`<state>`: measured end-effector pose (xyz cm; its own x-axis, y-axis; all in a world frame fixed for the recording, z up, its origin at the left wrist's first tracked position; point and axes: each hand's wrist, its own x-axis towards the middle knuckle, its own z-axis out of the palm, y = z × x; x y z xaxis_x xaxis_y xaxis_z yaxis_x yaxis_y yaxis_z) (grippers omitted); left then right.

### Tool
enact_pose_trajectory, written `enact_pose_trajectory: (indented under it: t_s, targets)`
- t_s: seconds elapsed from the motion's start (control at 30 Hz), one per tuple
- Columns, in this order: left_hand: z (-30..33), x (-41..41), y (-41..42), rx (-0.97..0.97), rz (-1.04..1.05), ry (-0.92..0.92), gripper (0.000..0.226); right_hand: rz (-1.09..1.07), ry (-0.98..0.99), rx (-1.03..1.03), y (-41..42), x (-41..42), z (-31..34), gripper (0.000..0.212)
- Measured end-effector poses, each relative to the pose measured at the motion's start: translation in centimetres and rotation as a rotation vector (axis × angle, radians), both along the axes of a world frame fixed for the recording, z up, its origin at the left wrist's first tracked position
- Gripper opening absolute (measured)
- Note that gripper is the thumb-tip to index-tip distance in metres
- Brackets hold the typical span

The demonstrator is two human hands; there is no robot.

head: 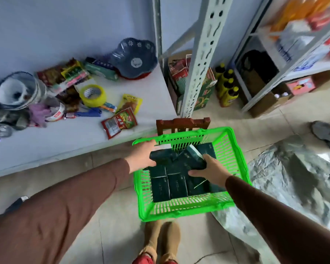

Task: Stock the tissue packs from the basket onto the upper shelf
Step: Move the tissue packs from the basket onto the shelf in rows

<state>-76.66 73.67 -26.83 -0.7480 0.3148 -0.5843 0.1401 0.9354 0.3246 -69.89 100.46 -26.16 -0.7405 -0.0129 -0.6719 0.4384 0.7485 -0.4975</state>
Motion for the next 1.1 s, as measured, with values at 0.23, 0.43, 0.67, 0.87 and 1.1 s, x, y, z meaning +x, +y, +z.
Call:
enact_pose_trajectory:
  t_s: [0.23, 0.43, 0.67, 0.87, 1.1]
  targets:
    - [28.0, 0.9, -14.1, 0.183, 0.32, 0.21, 0.088, 0.335, 0.319, -0.188, -9.6, -8.3, 26.3, 0.053]
    - [47.1, 5.9, -27.0, 0.165, 0.496, 0.479, 0.07, 0.624, 0.6, -0.264, -23.1, -11.4, 46.2, 0.051]
    - [58.9, 8.3, -41.9, 0.101, 0.535, 0.734, 0.069, 0.822, 0.753, -0.32, -40.6, -12.6, 59.2, 0.038]
    - [62.4, 6.4, -56.2, 0.08, 0.547, 0.762, 0.058, 0.835, 0.796, -0.365, -54.5, -13.5, 62.5, 0.043]
    - [61.8, 2.1, -65.2, 0.06, 0.513, 0.743, 0.056, 0.864, 0.771, -0.32, -63.8, -16.5, 62.6, 0.047]
